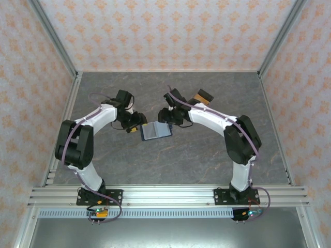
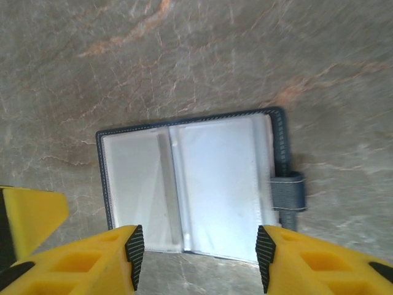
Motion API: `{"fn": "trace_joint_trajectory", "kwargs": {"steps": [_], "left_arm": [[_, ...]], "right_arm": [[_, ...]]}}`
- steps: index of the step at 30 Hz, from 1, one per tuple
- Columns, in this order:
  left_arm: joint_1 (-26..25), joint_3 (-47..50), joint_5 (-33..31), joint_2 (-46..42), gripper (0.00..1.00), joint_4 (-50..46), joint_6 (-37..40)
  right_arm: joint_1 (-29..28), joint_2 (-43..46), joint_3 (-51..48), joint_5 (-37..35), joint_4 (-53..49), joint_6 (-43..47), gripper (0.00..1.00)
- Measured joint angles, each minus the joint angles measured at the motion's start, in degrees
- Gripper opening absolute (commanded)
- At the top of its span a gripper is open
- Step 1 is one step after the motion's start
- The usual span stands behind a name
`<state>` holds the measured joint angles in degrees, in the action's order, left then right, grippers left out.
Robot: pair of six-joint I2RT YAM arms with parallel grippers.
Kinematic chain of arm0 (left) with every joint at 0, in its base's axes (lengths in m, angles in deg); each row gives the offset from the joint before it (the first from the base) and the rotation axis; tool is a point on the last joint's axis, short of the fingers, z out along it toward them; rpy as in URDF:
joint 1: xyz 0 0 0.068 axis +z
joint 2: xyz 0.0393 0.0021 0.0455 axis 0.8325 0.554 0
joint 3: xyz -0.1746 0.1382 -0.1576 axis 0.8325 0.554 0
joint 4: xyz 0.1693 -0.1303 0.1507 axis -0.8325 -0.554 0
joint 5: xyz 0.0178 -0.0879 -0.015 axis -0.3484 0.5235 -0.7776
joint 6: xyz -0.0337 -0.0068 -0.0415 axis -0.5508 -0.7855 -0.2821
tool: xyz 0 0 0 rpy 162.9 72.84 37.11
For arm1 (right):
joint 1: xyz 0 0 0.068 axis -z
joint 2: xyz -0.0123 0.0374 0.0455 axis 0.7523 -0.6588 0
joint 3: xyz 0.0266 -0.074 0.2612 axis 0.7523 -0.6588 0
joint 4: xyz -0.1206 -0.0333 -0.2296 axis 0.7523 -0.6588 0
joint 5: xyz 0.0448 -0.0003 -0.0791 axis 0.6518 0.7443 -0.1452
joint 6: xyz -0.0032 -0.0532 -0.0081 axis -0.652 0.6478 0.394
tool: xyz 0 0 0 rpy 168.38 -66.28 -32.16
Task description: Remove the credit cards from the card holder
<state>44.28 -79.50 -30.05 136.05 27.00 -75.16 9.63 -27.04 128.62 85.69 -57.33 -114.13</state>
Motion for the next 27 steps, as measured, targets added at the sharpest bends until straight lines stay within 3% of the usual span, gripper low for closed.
{"fn": "trace_joint_trajectory", "kwargs": {"steps": [10, 16, 27], "left_arm": [[-1.88, -0.07, 0.57, 3.8, 0.45, 1.29, -0.57], [-2.29, -0.09, 0.83, 5.92, 0.36, 2.36, -0.85], [-2.95, -1.07, 1.53, 7.82, 0.36, 3.08, -0.96]], "right_arm": [[-0.2, -5.16, -0.22, 0.33, 0.92, -4.68, 0.51], [-0.2, -5.6, -0.22, 0.35, 0.92, -4.9, 0.5], [-0.17, -8.26, 0.35, 0.57, 0.74, -4.9, 0.47]]}}
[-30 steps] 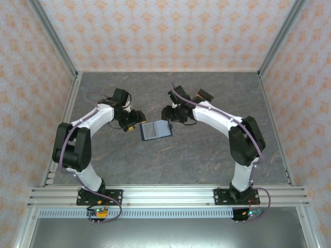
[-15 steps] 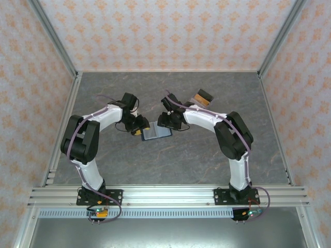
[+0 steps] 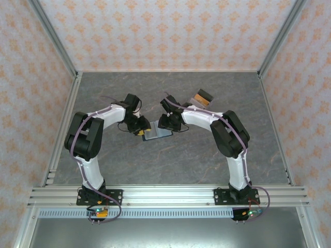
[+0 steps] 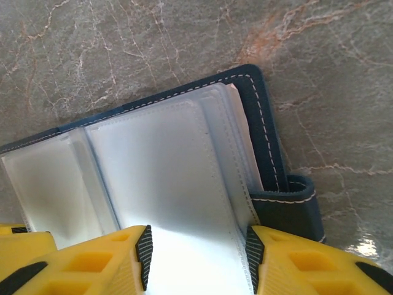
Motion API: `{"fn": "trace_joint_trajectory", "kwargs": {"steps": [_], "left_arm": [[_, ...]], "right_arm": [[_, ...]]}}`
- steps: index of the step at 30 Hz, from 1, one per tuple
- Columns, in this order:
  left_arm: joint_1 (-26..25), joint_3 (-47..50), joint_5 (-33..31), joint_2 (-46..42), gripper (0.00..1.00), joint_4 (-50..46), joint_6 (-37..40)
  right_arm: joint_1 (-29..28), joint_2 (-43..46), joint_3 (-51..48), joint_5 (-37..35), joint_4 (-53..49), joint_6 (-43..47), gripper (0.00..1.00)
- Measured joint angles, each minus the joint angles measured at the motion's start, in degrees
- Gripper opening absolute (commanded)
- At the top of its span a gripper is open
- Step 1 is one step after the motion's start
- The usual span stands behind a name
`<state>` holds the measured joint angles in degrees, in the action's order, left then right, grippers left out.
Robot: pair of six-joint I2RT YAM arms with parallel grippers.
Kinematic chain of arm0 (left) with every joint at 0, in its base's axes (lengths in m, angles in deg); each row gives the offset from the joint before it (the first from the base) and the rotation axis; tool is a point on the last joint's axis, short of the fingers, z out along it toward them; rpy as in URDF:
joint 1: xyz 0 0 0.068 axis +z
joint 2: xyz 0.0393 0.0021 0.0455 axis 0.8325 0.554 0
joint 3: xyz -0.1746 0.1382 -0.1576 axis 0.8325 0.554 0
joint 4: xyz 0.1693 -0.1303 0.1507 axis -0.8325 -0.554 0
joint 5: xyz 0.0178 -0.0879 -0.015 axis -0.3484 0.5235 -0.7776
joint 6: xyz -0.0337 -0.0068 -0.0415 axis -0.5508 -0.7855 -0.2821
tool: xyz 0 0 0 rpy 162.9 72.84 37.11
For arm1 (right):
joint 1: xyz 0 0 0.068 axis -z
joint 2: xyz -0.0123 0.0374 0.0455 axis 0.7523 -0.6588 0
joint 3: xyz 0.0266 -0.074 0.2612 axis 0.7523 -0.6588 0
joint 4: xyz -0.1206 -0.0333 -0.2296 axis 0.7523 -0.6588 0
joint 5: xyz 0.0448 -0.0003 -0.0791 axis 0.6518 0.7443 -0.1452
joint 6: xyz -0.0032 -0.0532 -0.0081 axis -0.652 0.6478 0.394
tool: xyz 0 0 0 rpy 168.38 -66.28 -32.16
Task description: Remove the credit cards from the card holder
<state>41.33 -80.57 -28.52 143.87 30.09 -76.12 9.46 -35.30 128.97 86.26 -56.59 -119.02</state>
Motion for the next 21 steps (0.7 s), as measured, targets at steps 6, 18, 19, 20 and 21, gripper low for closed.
{"fn": "trace_joint_trajectory", "kwargs": {"steps": [6, 18, 19, 20, 21], "left_arm": [[0.0, -0.52, 1.84, 0.22, 0.36, 0.35, 0.0], [-0.07, -0.61, 9.66, -0.2, 0.36, 5.07, -0.57], [-0.11, -0.61, 10.03, -0.37, 0.36, 5.35, -0.68], [-0.24, -0.61, 10.25, -0.59, 0.36, 5.62, -0.72], [-0.31, -0.61, 10.49, -0.81, 0.36, 5.79, -0.74]], "right_arm": [[0.04, -0.17, 0.11, 0.04, -0.2, -0.02, 0.46], [0.15, 0.26, -0.52, 0.42, 0.87, -1.09, 0.46], [0.15, 0.5, -0.85, 0.42, 1.22, -1.27, 0.46], [0.15, 0.81, -1.36, 0.46, 1.68, -1.44, 0.46], [0.15, 1.25, -1.99, 0.46, 2.14, -1.66, 0.46]]}}
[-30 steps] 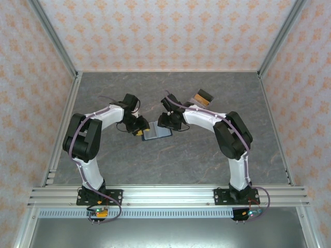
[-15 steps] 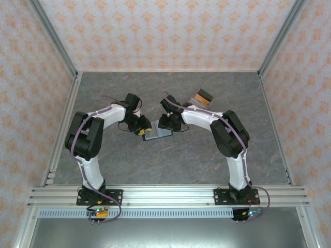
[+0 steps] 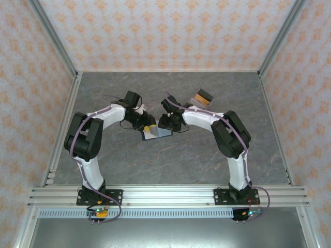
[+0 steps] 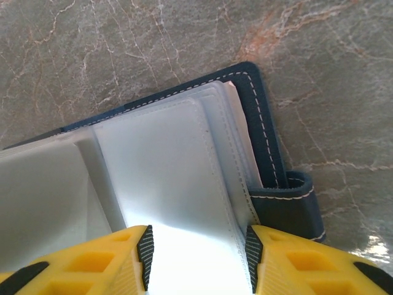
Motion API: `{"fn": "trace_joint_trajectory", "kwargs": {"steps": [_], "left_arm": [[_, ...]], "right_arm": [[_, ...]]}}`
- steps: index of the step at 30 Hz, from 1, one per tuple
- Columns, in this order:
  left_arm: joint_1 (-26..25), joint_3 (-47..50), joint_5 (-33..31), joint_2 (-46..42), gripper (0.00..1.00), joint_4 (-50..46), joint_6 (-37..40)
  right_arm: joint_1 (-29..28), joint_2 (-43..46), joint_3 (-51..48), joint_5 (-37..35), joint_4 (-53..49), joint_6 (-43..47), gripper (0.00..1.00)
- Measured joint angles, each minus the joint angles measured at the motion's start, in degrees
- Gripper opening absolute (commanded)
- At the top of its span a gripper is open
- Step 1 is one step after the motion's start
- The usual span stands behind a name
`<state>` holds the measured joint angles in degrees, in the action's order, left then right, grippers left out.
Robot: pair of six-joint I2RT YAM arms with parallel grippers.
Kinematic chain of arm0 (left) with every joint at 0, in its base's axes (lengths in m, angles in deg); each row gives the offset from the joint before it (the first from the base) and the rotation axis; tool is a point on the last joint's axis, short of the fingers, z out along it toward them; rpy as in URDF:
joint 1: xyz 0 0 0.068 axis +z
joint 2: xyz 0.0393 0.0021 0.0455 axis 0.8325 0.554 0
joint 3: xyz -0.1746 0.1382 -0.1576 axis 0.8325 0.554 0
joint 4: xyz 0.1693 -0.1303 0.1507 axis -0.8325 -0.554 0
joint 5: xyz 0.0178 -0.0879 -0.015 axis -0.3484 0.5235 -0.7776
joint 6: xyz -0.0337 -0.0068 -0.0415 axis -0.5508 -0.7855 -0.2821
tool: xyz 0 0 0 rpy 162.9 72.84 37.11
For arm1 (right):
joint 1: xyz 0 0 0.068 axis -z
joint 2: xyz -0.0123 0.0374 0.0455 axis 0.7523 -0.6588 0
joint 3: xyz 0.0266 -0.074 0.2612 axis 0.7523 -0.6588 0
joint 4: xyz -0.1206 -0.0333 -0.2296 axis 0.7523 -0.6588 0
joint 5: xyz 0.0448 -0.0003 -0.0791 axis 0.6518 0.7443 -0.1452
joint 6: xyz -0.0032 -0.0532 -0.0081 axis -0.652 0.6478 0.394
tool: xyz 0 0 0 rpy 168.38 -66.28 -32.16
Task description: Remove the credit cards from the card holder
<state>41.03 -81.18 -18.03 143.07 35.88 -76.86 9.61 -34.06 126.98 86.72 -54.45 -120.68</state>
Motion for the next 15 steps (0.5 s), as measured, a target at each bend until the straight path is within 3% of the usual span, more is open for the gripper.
{"fn": "trace_joint_trajectory", "kwargs": {"steps": [15], "left_arm": [[-1.97, 0.0, 3.93, -0.83, 0.39, 3.98, -1.38]], "right_arm": [[2.23, 11.61, -10.93, -4.15, 6.64, -3.63, 0.45]]}}
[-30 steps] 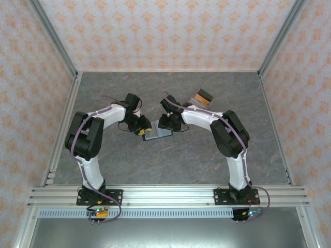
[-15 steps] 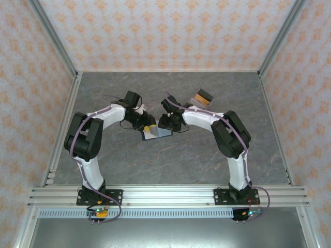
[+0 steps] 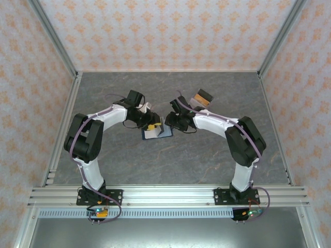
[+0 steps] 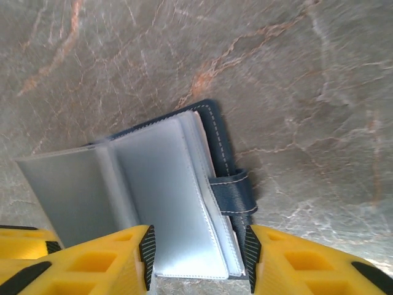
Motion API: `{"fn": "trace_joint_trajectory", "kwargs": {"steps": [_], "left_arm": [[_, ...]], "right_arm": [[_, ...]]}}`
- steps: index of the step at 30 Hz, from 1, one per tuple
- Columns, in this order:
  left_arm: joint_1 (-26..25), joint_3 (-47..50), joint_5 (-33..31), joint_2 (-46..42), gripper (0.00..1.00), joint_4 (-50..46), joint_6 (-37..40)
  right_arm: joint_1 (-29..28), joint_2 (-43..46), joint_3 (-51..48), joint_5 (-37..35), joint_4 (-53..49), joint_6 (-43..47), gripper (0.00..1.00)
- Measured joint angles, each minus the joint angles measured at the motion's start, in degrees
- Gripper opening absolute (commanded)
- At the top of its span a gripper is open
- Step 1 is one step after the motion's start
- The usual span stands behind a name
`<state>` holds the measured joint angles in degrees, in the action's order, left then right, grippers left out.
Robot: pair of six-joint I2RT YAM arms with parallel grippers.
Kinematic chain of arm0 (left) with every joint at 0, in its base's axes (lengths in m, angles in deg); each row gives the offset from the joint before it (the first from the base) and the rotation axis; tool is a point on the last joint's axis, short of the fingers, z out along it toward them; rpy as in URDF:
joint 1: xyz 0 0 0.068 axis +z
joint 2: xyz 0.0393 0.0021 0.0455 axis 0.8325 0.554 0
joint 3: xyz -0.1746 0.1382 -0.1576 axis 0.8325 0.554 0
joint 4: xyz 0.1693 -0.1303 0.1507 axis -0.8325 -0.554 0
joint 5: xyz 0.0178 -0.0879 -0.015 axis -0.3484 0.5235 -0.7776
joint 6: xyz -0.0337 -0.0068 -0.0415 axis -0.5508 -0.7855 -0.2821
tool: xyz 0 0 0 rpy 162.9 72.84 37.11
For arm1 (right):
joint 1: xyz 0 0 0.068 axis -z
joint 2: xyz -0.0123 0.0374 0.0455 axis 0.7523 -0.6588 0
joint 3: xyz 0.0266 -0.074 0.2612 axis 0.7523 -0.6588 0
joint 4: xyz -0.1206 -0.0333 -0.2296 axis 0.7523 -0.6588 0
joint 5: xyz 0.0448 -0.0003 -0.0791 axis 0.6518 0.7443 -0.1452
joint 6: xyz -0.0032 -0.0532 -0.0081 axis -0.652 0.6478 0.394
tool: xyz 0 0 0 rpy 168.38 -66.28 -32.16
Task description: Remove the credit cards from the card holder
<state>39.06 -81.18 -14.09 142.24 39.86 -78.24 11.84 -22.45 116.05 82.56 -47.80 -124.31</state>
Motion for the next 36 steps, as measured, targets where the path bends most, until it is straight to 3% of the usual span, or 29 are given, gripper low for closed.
{"fn": "trace_joint_trajectory", "kwargs": {"steps": [9, 20, 28, 36], "left_arm": [[2.01, -0.28, -5.33, 0.0, 0.36, -1.6, -0.11], [7.19, 2.71, -16.68, -5.53, 0.43, -8.26, 0.22], [4.61, 2.62, -13.05, -7.8, 0.32, -6.73, 0.35], [0.04, 0.66, -9.53, -3.69, 0.24, -3.76, -0.59]], "right_arm": [[-0.07, -0.61, 1.2, 4.68, 1.7, 1.57, 0.44], [-2.29, -7.87, 8.96, 8.09, -1.46, 4.76, 0.41], [-2.25, -8.26, 10.03, 2.36, -6.71, 5.2, 0.32], [-2.25, -9.31, 10.03, 1.38, -8.26, 5.01, 0.27]]}}
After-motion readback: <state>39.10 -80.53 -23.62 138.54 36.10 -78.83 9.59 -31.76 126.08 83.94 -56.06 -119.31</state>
